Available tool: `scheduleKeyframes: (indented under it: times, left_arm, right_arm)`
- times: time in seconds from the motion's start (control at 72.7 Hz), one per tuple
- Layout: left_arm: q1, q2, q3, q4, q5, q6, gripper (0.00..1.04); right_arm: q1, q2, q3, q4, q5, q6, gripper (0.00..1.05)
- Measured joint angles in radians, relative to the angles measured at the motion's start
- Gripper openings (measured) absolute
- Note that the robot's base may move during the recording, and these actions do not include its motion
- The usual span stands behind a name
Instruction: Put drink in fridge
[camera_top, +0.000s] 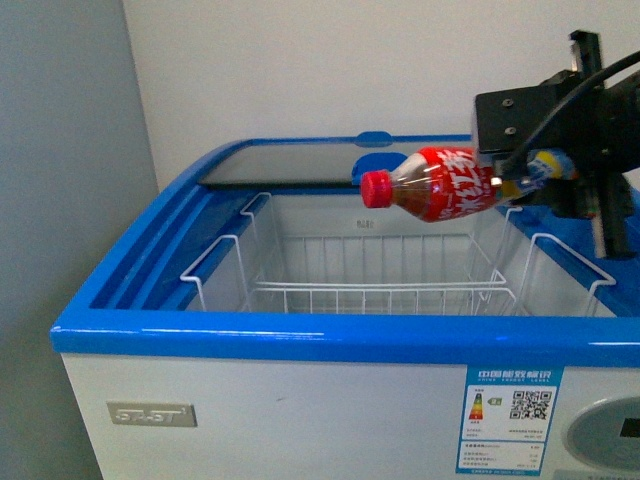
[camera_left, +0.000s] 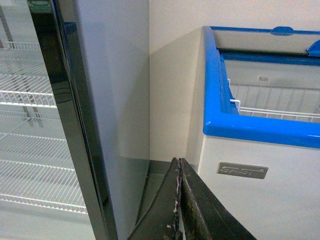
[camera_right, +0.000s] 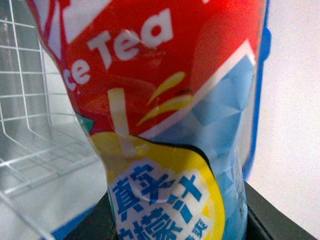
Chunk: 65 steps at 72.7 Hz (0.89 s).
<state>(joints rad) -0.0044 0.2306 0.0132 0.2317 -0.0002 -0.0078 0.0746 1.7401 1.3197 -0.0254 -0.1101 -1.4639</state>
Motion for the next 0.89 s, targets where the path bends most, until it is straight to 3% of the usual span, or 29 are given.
scheduleKeyframes:
  times: [0.22,0.344,0.894]
  left_arm:
    - [0.0,-0.052,0.0,-0.052,0.0,0.0,0.03]
    - [0.0,-0.192,0.0,-0.217,0.001,0.002,0.03]
    - [0.0,-0.224,0.0,-0.23,0.0,0.002,0.03]
  right_arm:
    - [0.022,0.171,0.123,-0.004,0.043,0.092,0.4]
    - [0.029,0.233,0.178,-0.028,0.045,0.134,0.4]
    - [0.066,0.415,0.248,0.025,0.065,0.166,0.4]
